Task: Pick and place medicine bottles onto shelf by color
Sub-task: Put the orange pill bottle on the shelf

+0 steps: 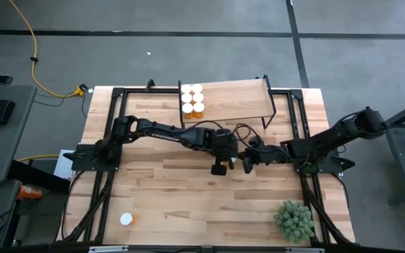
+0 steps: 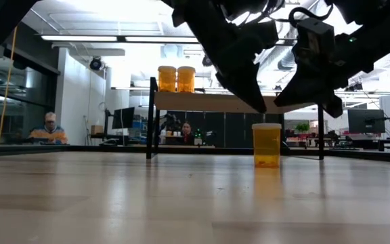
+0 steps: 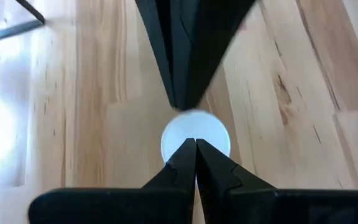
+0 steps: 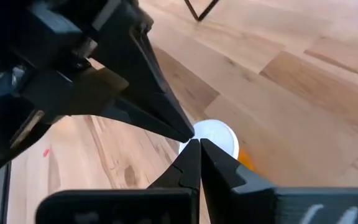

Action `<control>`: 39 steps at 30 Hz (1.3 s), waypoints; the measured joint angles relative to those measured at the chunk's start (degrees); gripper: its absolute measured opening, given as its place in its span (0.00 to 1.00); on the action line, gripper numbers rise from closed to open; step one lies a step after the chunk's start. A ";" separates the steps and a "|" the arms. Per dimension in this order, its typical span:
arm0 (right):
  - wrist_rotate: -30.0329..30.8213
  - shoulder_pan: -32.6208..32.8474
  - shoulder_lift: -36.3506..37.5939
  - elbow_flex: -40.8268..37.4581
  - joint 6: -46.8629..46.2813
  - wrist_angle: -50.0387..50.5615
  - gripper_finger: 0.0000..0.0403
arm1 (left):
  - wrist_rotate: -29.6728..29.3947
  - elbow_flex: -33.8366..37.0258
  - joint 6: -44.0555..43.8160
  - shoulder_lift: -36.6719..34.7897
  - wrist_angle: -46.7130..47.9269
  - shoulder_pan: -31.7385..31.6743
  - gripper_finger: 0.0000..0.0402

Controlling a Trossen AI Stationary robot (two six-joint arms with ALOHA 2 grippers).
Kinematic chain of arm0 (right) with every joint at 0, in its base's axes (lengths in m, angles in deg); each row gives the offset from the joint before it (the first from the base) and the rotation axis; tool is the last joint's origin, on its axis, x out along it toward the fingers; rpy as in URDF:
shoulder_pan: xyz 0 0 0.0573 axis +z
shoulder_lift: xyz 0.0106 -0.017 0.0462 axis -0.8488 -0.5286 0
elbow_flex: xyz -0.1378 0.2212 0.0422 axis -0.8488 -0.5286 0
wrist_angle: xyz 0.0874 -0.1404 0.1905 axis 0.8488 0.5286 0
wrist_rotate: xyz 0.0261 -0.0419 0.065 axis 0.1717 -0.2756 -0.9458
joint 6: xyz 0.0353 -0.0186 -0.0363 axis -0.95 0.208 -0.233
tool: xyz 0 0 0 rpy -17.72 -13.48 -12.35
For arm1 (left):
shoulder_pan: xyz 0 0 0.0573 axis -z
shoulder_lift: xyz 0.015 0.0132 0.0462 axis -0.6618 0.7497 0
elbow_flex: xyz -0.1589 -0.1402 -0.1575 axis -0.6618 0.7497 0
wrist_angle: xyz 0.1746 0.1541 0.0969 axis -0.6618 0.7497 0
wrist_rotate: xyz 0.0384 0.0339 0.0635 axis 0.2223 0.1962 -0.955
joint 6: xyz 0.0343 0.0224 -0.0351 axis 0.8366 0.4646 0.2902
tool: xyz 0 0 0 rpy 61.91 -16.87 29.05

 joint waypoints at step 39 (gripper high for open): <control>-9.27 -2.46 4.32 0.11 15.50 9.33 0.86 | -1.47 55.76 -38.16 -54.50 -33.35 2.59 0.36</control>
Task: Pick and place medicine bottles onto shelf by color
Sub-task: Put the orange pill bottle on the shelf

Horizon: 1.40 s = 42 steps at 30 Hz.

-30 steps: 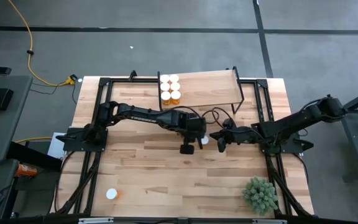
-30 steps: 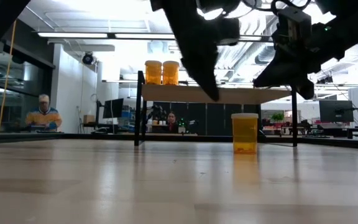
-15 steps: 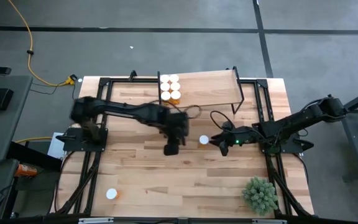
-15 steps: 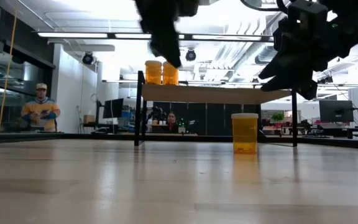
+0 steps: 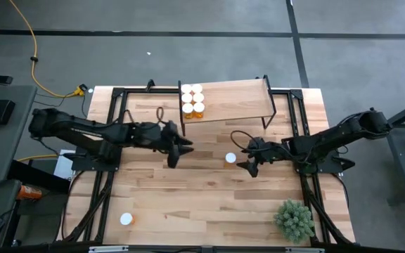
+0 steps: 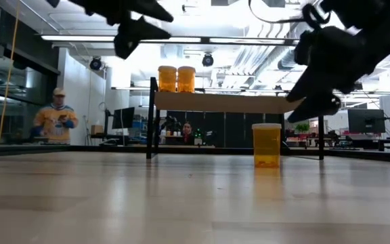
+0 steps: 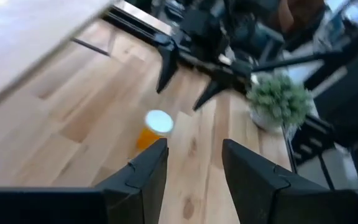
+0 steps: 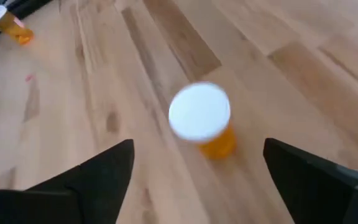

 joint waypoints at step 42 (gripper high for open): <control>-3.01 -3.71 -19.30 5.05 20.43 -11.62 0.62 | 3.25 1.85 5.77 -3.71 -25.35 -0.25 0.36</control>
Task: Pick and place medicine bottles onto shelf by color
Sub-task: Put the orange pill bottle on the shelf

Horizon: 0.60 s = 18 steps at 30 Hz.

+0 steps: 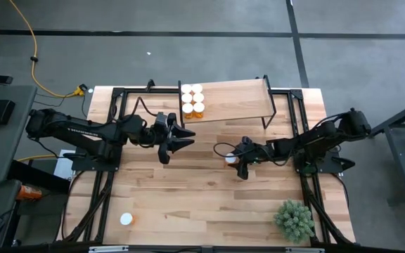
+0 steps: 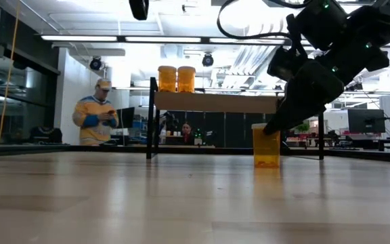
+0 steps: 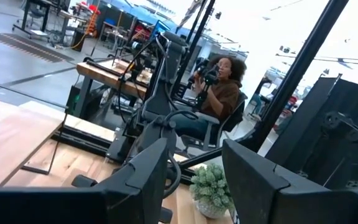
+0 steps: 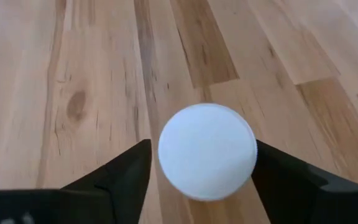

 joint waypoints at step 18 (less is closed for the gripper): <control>-2.18 0.15 0.08 1.96 -0.05 0.19 0.50 | -0.46 0.00 1.42 0.00 -0.40 -0.02 0.36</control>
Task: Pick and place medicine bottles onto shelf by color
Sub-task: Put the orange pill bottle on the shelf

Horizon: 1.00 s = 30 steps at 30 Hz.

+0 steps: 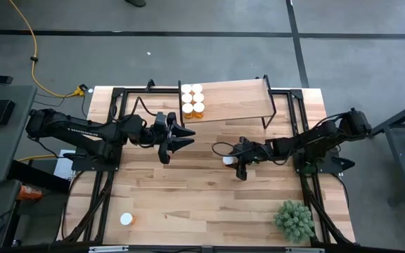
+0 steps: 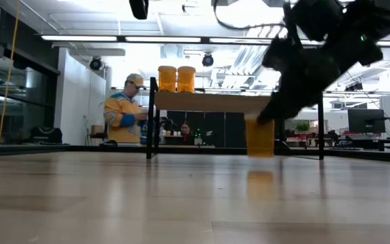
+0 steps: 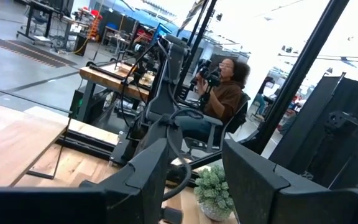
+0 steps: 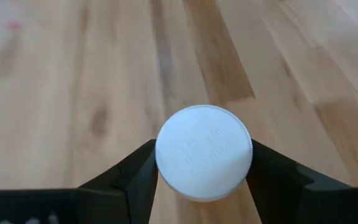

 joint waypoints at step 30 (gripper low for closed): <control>0.95 -26.25 -1.78 41.08 19.53 32.14 0.50 | -0.07 -3.48 5.51 0.00 0.20 -0.70 0.36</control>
